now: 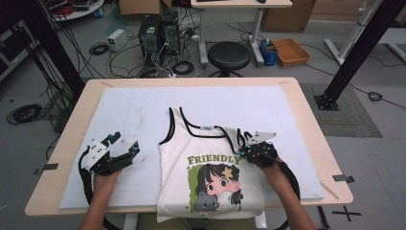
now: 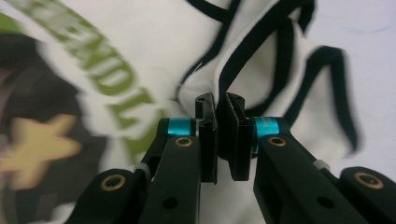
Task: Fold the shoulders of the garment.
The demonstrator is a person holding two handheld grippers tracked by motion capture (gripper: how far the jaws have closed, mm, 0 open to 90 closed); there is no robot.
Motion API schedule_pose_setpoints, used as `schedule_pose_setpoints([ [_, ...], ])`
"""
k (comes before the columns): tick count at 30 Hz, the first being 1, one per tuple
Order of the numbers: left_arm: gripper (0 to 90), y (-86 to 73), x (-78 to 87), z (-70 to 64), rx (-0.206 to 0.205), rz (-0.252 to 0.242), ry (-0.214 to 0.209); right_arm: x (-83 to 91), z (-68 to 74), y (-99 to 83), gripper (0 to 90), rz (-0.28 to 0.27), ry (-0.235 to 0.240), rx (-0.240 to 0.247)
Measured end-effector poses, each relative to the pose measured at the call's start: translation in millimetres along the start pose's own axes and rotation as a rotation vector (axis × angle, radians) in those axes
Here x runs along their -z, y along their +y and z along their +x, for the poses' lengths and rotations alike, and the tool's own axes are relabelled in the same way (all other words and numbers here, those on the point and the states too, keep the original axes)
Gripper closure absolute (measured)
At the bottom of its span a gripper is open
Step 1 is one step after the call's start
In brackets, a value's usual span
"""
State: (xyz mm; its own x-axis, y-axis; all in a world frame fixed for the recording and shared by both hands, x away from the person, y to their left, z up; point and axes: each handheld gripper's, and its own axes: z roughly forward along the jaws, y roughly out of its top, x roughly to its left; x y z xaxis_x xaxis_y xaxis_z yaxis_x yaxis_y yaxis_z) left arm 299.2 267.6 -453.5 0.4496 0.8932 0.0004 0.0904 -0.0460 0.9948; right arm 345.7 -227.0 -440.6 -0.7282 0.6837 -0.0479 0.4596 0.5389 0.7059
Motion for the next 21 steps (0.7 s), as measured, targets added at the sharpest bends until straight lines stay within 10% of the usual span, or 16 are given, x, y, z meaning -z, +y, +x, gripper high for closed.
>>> schedule_pose_setpoints([
  [4,21.3,0.0,-0.2,-0.2,0.002,0.0,0.003,14.4,0.9,3.1,85.9,-0.049,0.236,-0.044],
  [7,21.3,0.1,-0.2,-0.2,-0.004,0.001,0.005,18.4,0.9,3.6,85.3,-0.039,0.324,-0.063],
  [9,21.2,0.1,-0.6,-0.8,-0.004,0.0,0.007,21.1,-4.7,-0.7,72.7,-0.008,0.432,-0.105],
  [11,21.3,0.1,-0.6,-0.6,-0.003,0.002,0.008,23.3,-9.4,-2.6,59.6,0.001,0.348,-0.117],
  [17,21.3,0.2,-0.8,-0.7,-0.003,0.005,0.011,26.2,-0.8,7.1,66.3,-0.154,0.168,-0.065],
  [21,21.3,0.2,-0.6,-1.3,-0.008,0.004,0.009,0.3,13.8,10.9,74.8,-0.042,0.118,-0.028],
])
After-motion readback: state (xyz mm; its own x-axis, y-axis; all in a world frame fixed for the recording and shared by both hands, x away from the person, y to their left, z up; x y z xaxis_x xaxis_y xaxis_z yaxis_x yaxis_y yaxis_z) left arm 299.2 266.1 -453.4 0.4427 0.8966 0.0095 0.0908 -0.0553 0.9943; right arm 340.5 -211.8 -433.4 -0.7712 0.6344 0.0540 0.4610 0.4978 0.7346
